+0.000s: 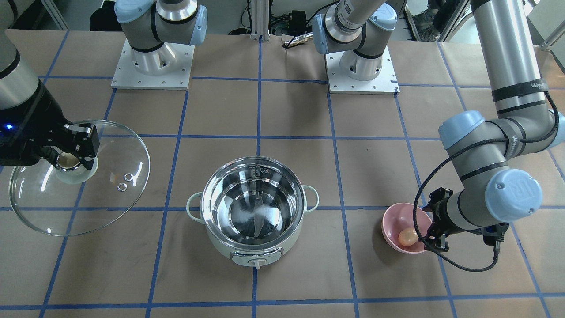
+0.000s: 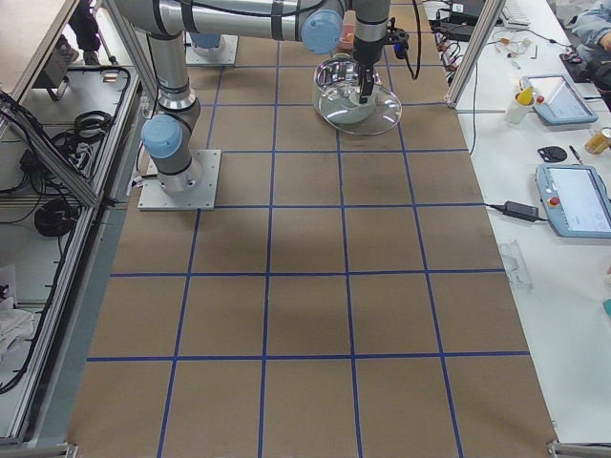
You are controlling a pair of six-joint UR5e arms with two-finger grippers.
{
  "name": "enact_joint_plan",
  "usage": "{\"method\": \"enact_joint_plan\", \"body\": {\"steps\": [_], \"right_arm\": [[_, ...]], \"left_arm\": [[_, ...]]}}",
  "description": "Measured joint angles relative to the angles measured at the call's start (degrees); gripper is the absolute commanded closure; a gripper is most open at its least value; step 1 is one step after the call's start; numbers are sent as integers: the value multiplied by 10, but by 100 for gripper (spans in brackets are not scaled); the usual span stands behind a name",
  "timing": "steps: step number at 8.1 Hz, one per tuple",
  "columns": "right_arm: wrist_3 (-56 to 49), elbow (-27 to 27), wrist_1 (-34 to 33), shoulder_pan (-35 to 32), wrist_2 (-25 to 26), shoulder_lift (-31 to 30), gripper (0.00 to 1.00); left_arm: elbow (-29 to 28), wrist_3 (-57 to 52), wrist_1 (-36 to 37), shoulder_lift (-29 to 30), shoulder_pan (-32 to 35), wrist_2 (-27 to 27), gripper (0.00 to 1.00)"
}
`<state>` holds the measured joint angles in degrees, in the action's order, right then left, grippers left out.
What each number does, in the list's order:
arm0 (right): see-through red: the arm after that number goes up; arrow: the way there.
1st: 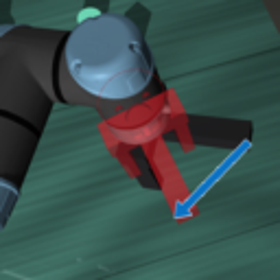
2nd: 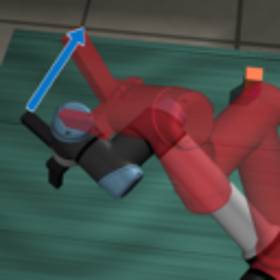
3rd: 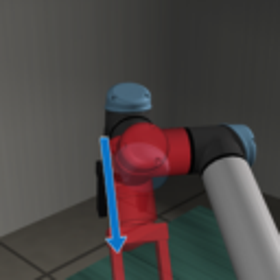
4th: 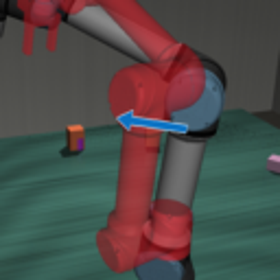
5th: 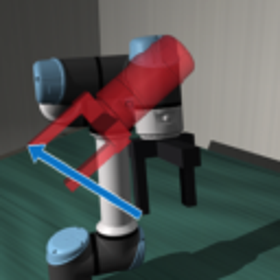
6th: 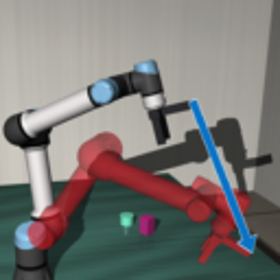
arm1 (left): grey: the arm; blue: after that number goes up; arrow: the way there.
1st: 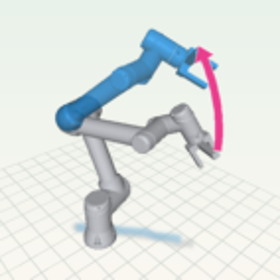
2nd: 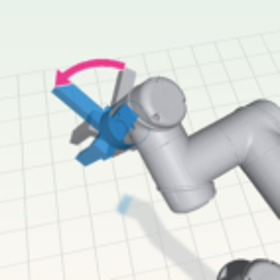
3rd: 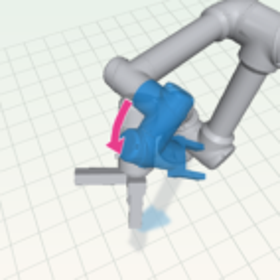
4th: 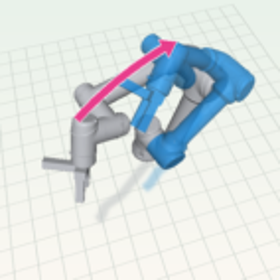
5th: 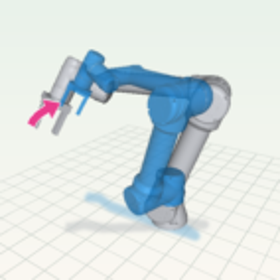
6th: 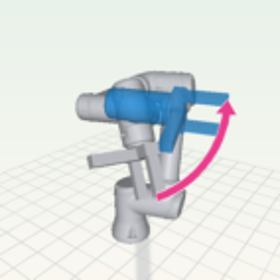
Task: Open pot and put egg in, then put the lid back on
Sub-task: 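Lower the left gripper into the pink bowl and grasp the brown egg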
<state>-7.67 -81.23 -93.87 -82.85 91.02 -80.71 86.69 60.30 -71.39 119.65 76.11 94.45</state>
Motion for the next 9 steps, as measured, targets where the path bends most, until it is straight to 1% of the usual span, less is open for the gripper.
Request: {"method": "enact_joint_plan", "body": {"steps": [1,2,5,9], "right_arm": [[0,-1,3,0,-1,-1,80],[0,-2,5,0,-2,-1,80],[1,-3,4,1,-7,2,81],[0,-3,5,1,-7,2,81]], "left_arm": [[1,8,10,3,0,-2,23],[2,15,15,5,0,-7,25],[8,25,20,8,1,-19,25],[9,26,21,16,1,-22,25]]}}
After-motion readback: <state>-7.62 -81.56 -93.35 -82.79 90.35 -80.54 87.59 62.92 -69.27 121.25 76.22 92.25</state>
